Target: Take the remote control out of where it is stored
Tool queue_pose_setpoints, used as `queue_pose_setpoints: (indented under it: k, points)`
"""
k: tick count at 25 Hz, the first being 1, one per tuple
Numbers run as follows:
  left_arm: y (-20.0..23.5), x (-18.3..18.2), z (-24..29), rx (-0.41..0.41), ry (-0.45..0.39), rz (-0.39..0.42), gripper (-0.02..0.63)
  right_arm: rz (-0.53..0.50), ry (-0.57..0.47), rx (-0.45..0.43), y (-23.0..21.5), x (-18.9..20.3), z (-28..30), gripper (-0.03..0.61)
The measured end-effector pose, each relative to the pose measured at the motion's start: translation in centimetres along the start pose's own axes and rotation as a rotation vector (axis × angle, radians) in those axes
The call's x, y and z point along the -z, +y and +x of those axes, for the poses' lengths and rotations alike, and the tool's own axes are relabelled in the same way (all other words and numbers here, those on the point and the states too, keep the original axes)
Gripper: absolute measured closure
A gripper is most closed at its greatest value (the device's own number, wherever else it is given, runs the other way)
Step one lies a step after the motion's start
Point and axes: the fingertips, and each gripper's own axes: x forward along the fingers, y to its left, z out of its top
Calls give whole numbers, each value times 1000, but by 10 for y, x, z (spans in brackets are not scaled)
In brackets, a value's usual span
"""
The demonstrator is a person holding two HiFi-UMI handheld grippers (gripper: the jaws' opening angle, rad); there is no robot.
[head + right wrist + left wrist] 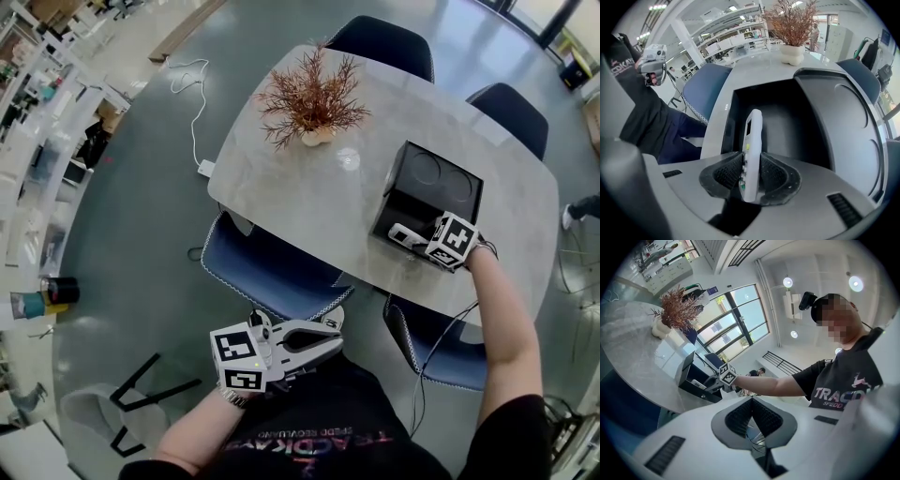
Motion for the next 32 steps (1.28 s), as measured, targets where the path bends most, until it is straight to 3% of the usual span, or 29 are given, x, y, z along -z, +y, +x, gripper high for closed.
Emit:
queue_pose_setpoints:
  k: [7,14,19,27,32]
  points:
    - [-11,2,-2,-12,-3,14,614,23,-33,-3,1,-3,-5,465]
    - [-11,4,-10,-34,7,29,614,151,-189,55,-7,-5,-19,468]
    - [-13,1,-17,-6,42,50,614,272,-328,110,-7,-10,-47,468]
    - [-24,-12,-34,68,97,84,614,567,-615,158,8,-20,-98,468]
    - [-26,-16,-43,99,129,89,614,828,-944,98,17,-26,-139,468]
